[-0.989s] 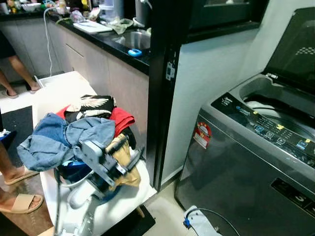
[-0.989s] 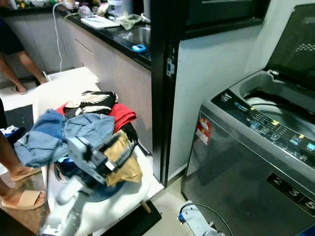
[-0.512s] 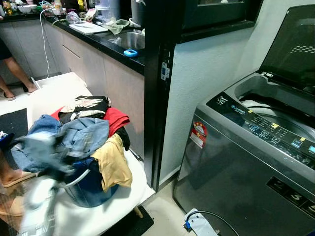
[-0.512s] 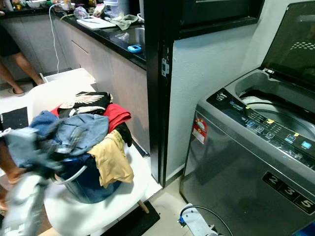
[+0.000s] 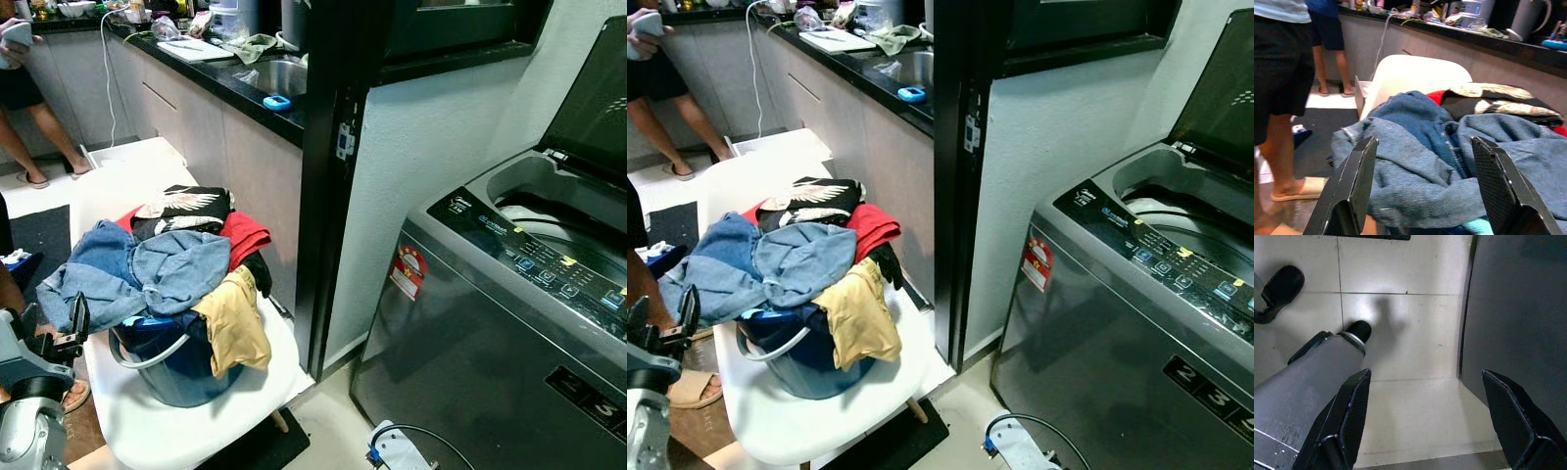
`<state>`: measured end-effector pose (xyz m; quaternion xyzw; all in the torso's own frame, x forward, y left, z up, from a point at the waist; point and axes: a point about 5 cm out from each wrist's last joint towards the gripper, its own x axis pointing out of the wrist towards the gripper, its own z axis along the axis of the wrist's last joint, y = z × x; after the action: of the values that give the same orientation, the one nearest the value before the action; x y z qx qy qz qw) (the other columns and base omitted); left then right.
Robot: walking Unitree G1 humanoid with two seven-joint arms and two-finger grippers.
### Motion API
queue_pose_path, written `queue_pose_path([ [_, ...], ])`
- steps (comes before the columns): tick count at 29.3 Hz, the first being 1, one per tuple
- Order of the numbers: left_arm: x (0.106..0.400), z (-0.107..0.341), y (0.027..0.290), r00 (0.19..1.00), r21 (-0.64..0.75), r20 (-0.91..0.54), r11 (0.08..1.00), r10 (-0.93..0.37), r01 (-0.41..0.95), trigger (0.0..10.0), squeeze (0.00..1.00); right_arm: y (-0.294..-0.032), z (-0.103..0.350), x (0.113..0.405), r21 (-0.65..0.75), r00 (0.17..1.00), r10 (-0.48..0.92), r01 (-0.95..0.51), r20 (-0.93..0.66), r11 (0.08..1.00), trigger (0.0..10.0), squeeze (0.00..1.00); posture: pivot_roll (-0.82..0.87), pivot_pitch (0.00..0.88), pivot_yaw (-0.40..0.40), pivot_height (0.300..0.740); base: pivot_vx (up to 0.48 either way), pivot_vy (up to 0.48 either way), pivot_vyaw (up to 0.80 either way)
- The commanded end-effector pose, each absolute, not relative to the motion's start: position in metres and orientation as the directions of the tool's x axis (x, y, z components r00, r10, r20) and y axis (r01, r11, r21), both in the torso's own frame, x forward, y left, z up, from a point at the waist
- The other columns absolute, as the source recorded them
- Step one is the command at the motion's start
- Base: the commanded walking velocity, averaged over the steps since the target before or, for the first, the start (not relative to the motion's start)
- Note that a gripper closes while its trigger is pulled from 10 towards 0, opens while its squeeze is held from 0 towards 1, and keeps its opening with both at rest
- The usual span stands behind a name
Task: Clothes washing
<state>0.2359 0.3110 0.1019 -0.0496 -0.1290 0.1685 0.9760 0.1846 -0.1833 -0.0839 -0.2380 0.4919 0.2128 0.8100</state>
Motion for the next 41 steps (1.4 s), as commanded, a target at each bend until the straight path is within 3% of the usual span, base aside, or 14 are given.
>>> queue_pose_path([
  [1, 0.246, 0.101, 0.302, 0.928, -0.151, 0.219, 0.950, 0.302, -0.274, 10.0, 0.00, -0.189, -0.086, 0.180, -0.174, 0.408, 0.097, -0.577, -0.908, 0.798, 10.0, 0.00, 0.21, 0.000, -0.078, 0.740, 0.000, 0.000, -0.80],
  [7, 0.254, 0.105, 0.295, 0.943, -0.103, 0.226, 0.969, 0.244, -0.226, 10.0, 0.00, -0.191, -0.086, 0.177, -0.180, 0.405, 0.088, -0.576, -0.910, 0.797, 10.0, 0.00, 0.20, 0.000, -0.076, 0.740, 0.000, 0.000, -0.13],
  [9, 0.258, 0.108, 0.298, 0.953, 0.029, 0.207, 0.972, 0.220, -0.231, 10.0, 0.00, -0.193, -0.087, 0.175, -0.183, 0.400, 0.082, -0.581, -0.913, 0.793, 10.0, 0.00, 0.20, 0.000, -0.076, 0.740, 0.000, 0.000, 0.00],
  [18, 0.254, 0.102, 0.308, 0.951, 0.147, 0.148, 0.945, 0.272, -0.293, 10.0, 0.00, -0.200, -0.088, 0.171, -0.194, 0.388, 0.066, -0.592, -0.919, 0.782, 10.0, 0.00, 0.19, 0.000, -0.072, 0.740, 0.000, 0.000, 0.00],
  [25, 0.241, 0.074, 0.307, 0.938, 0.064, 0.052, 0.937, 0.341, -0.344, 10.0, 0.00, -0.206, -0.087, 0.170, -0.206, 0.380, 0.054, -0.609, -0.923, 0.766, 10.0, 0.00, 0.19, 0.000, -0.089, 0.740, 0.000, 0.000, 0.00],
  [41, 0.249, 0.055, 0.297, 0.951, -0.159, -0.036, 0.938, 0.307, -0.308, 10.0, 0.00, -0.209, -0.086, 0.173, -0.222, 0.386, 0.045, -0.617, -0.921, 0.755, 10.0, 0.00, 0.18, 0.000, -0.094, 0.740, 0.000, 0.000, 0.00],
])
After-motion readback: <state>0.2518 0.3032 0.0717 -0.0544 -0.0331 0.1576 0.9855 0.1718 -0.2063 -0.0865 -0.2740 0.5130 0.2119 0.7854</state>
